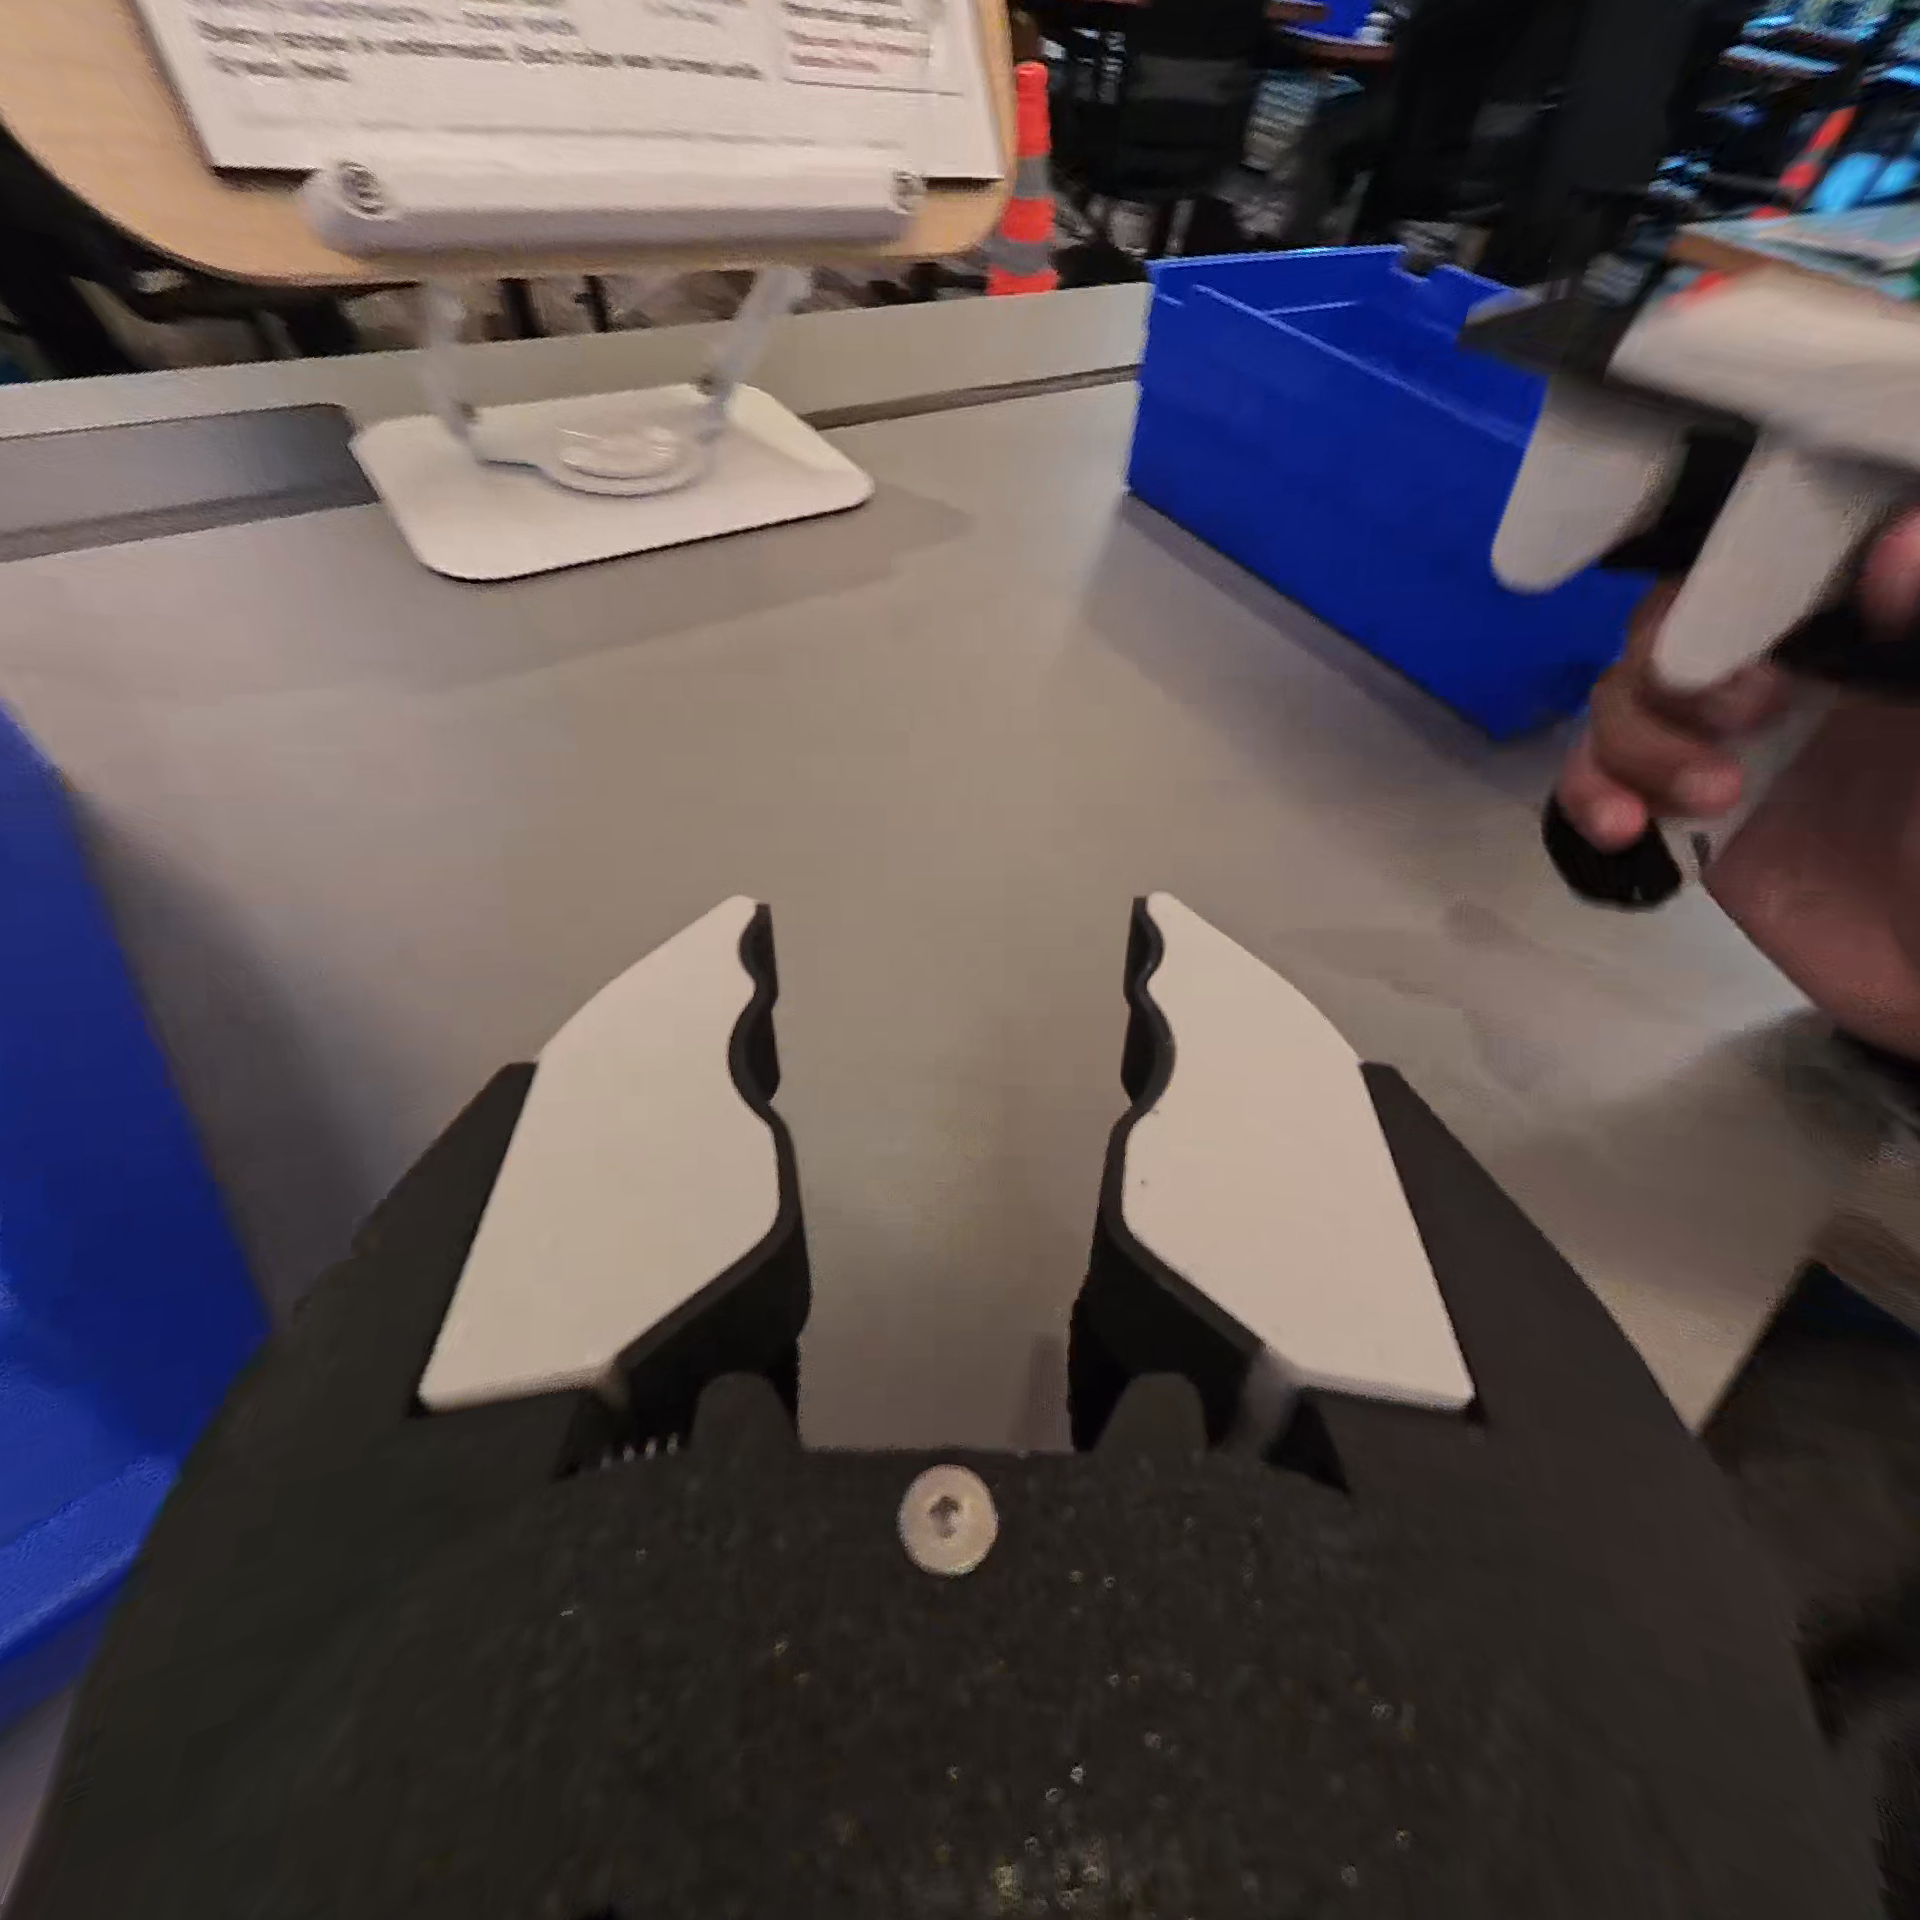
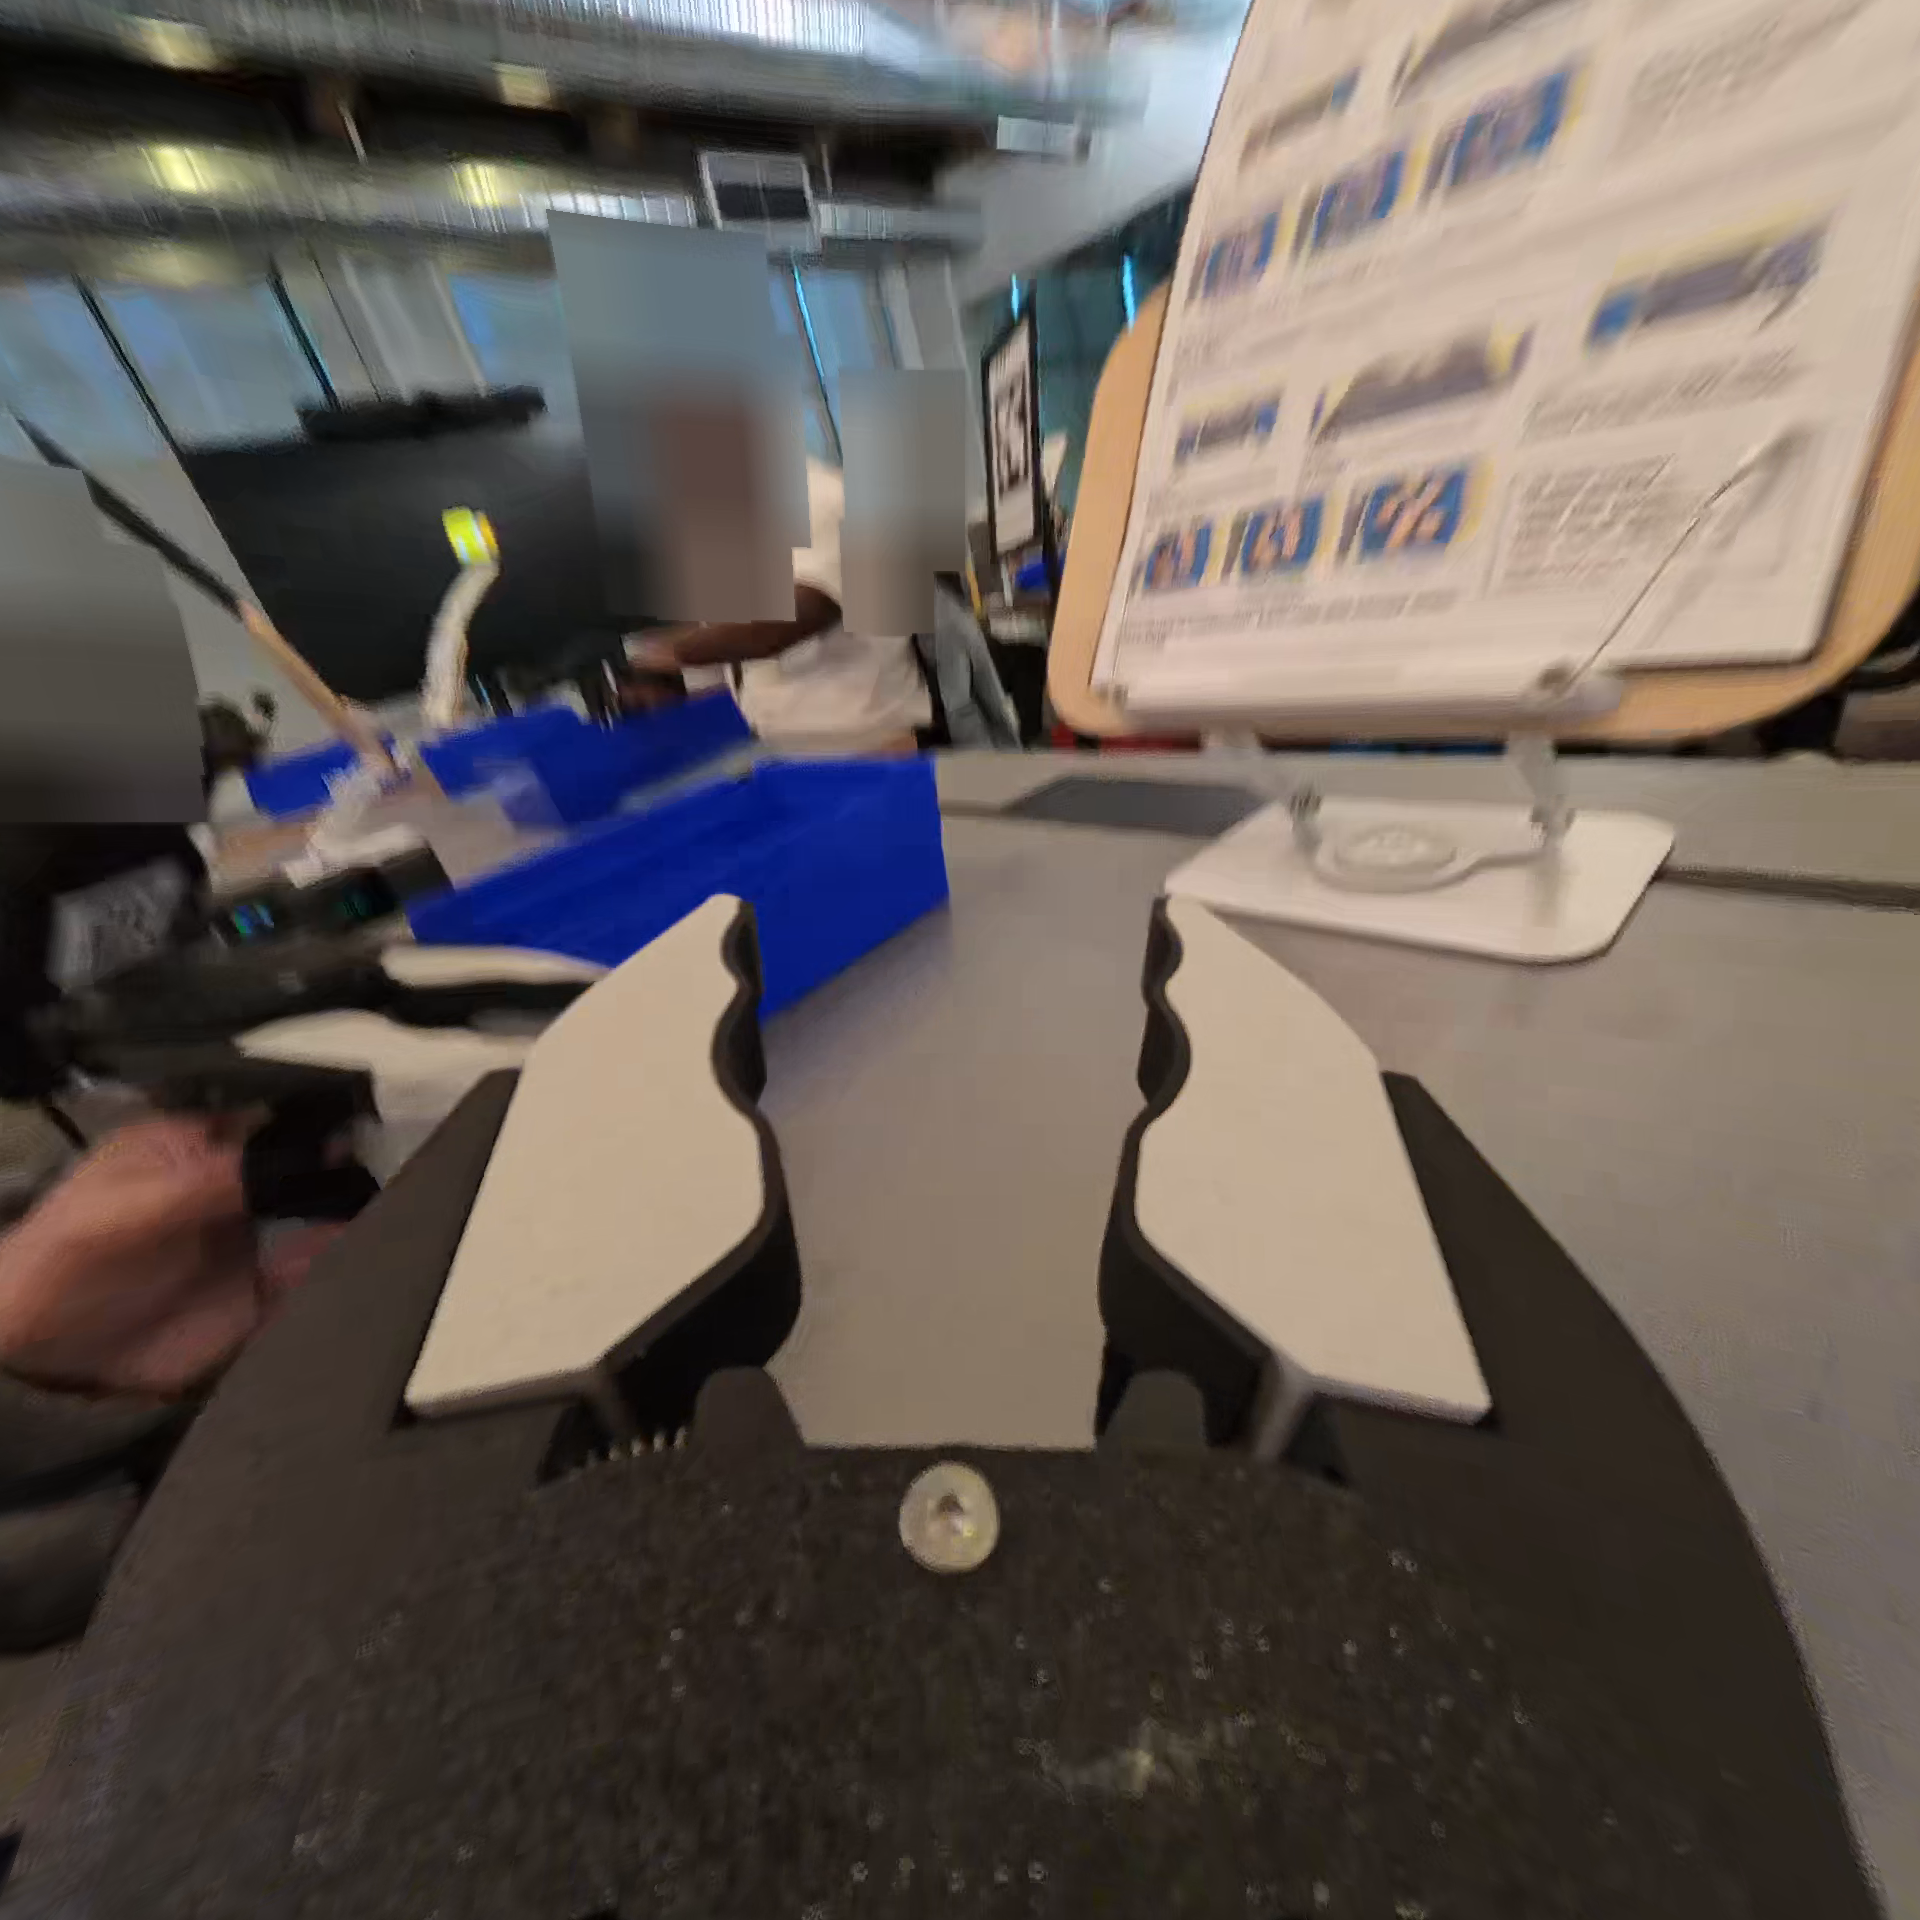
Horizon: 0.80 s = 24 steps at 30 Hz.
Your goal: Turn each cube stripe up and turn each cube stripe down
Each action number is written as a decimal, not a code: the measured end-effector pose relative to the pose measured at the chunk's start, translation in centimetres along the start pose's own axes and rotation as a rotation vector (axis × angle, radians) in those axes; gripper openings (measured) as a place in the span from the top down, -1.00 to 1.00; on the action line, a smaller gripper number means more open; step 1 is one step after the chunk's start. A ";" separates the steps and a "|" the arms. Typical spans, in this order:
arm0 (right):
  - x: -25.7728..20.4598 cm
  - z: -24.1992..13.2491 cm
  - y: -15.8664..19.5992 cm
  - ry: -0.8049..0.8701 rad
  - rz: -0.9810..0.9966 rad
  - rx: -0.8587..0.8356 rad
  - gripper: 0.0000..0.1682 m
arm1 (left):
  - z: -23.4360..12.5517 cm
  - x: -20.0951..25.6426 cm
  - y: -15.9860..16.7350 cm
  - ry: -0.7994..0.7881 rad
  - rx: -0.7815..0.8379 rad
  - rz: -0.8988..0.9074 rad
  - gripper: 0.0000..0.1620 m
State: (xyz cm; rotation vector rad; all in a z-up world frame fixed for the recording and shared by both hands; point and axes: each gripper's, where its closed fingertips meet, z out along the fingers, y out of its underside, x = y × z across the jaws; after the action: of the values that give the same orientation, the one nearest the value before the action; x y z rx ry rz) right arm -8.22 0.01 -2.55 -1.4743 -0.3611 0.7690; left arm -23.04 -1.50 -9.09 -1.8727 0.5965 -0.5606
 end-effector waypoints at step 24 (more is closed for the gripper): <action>21.4 -29.6 -4.6 0.952 -0.225 0.013 0.21 | 16.2 23.4 -2.4 0.223 -0.082 0.057 -0.03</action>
State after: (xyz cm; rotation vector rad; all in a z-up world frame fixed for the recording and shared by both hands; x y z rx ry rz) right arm 27.62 -7.84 -6.05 -1.5820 0.2058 -0.1519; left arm 5.39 -4.25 -9.96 -1.8766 0.8280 -0.7229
